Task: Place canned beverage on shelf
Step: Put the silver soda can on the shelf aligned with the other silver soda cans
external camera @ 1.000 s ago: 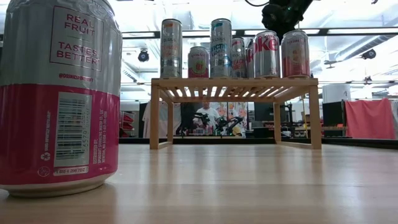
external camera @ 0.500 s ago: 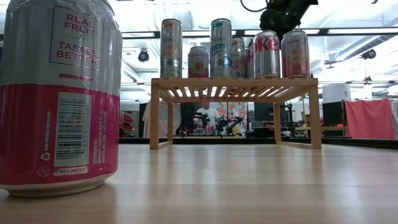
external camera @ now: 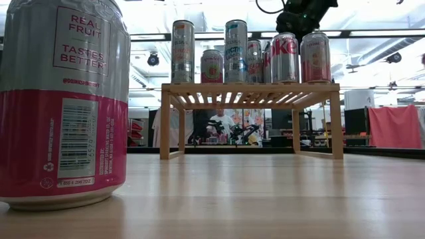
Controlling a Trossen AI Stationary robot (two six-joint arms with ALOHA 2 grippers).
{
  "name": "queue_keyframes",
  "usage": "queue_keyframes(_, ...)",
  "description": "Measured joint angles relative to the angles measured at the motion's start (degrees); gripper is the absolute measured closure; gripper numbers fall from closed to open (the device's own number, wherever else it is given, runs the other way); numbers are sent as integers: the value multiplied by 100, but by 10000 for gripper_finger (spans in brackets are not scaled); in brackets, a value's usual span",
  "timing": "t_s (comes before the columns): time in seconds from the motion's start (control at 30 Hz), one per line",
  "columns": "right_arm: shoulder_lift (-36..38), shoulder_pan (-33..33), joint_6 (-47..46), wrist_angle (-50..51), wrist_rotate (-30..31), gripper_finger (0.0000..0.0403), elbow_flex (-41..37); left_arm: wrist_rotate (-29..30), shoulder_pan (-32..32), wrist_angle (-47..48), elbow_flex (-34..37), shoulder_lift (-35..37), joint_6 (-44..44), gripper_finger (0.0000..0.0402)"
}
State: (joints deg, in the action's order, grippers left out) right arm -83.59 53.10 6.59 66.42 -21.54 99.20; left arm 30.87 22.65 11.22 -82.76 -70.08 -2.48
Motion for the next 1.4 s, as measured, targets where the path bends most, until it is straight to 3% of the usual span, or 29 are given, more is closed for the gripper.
queue_keyframes(0.4, 85, 17, 5, -7, -103, 394, 234, 0, 0, -7, 0, 0, 14, 51)
queue_keyframes(0.73, -187, 42, -125, -1456, 35, 394, 262, 0, 0, -11, 0, 0, 52, 51)
queue_keyframes(1.4, -433, 39, -60, -1170, 36, 394, 195, 0, 0, -9, 0, 0, 46, 51)
